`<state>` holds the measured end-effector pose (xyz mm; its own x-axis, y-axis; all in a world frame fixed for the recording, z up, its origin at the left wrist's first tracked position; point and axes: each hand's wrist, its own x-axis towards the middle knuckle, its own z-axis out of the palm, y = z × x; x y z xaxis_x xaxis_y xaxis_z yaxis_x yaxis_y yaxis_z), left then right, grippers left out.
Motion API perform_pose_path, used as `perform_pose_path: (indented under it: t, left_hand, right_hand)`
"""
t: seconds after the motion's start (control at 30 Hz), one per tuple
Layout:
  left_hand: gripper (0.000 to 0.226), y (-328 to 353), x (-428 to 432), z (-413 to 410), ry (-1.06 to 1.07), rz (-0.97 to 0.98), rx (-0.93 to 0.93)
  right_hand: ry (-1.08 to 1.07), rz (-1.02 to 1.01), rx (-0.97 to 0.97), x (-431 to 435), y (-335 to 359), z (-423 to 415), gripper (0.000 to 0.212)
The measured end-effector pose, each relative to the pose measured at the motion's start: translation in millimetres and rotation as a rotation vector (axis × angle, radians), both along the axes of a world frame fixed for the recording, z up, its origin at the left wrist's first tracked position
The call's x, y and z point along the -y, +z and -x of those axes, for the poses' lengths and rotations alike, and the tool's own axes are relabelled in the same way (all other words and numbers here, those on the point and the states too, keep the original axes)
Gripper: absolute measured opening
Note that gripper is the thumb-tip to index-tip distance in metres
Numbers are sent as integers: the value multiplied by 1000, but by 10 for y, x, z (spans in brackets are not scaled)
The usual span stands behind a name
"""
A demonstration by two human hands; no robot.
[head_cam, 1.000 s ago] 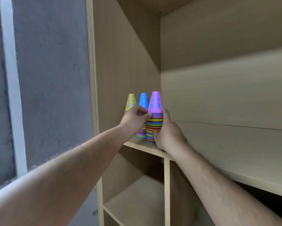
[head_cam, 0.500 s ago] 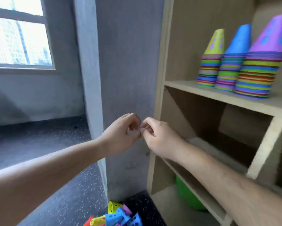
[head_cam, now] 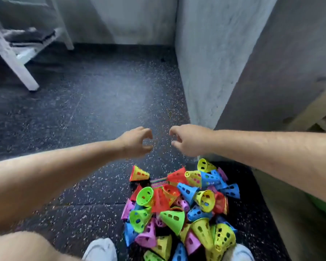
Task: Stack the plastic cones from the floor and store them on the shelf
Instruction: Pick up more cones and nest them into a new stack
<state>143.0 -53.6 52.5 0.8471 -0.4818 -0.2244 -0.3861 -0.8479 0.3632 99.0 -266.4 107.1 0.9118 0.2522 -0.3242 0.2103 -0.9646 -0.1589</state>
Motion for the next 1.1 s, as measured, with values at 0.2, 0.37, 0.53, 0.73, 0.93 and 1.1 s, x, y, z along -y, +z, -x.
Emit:
perform_pose_path:
  t: [0.2, 0.37, 0.53, 0.73, 0.93, 1.1]
  left_hand:
    - [50, -1165, -497, -83, 120, -123, -203]
    - [53, -1901, -647, 24, 252, -87, -263]
    - [23, -2208, -631, 130, 220, 47, -275]
    - [13, -1974, -677, 206, 108, 250, -163]
    - [32, -1542, -777, 580, 167, 500, -124]
    - [85, -1471, -877, 938, 364, 628, -393]
  right_hand:
    - [101, 60, -158, -529, -1168, -246, 42]
    - [101, 1, -183, -888, -1917, -209, 44]
    - [25, -49, -108, -1035, -2266, -111, 52]
    - [-160, -348, -2, -967, -2229, 61, 60]
    - [-196, -600, 181, -923, -1999, 467, 14]
    - [-248, -730, 182, -1112, -1946, 913, 11]
